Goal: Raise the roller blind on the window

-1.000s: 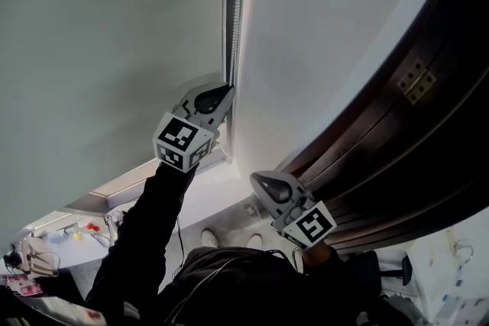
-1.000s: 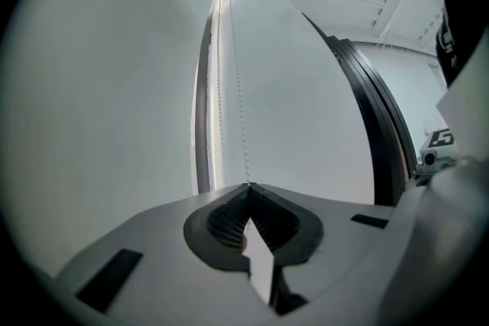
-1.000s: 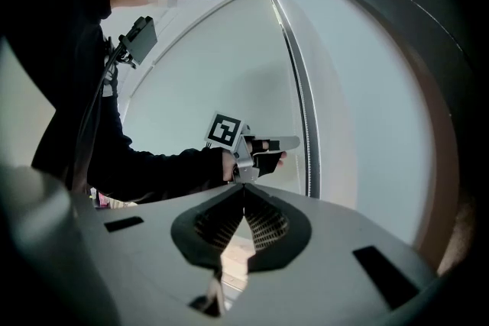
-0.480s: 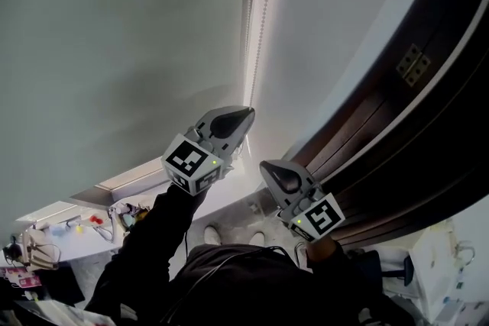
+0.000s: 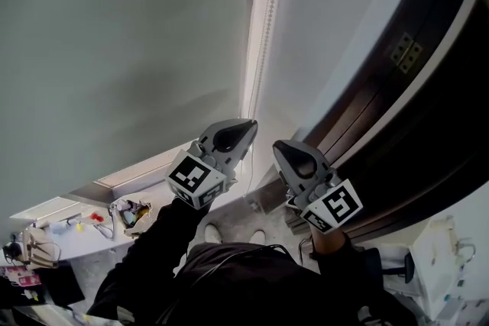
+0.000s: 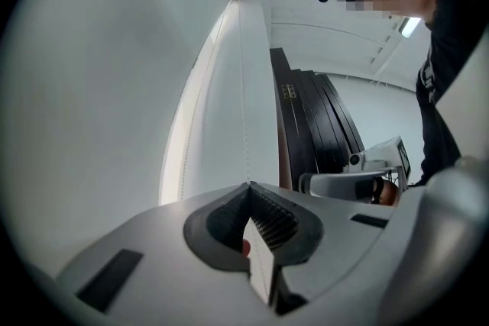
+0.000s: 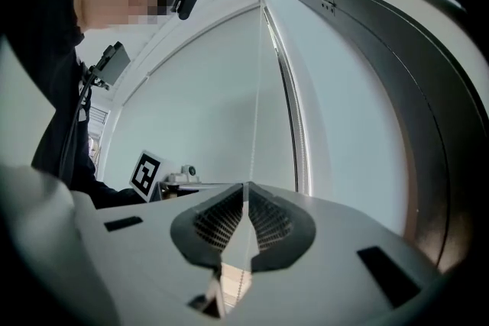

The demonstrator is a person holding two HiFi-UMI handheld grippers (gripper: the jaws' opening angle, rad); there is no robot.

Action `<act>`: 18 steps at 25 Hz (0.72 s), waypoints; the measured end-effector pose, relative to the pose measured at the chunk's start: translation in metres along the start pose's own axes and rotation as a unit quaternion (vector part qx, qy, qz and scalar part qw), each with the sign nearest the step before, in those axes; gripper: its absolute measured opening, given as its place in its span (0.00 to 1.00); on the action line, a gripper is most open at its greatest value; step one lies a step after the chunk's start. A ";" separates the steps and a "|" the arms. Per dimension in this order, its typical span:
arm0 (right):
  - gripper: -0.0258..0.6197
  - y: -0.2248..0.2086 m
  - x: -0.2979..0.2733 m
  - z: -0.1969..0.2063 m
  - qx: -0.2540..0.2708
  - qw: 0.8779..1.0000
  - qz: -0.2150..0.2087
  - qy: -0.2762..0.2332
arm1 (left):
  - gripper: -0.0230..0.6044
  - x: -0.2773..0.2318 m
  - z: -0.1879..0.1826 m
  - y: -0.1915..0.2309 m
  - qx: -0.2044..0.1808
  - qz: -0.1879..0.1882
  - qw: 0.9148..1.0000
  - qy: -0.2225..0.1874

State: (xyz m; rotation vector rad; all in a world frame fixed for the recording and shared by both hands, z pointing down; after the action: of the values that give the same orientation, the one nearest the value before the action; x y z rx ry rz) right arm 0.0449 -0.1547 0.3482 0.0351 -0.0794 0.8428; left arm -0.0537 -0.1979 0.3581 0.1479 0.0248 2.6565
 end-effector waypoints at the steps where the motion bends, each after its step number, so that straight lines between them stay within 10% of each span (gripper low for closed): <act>1: 0.06 0.000 0.000 -0.001 -0.001 1.000 0.002 0.000 | 0.05 0.001 0.002 -0.004 0.000 0.002 1.000 0.005; 18: 0.40 0.011 -0.029 -0.012 -0.018 0.997 -0.060 0.045 | 0.05 0.021 0.157 -0.054 0.084 0.032 0.992 0.093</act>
State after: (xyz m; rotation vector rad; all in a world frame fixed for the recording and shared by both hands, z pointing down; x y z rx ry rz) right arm 0.0185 -0.1679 0.3337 -0.0321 -0.0083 0.7213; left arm -0.0305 -0.1421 0.5135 -0.0458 0.3106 2.7224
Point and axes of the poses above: the fingertips, and each gripper's own axes: x backward along the fingers, y to its left, z out of its underside, the point moved 4 cm from there along x, backward along the fingers, and after that the axes turned 11 degrees about z, right-handed, at the moved point
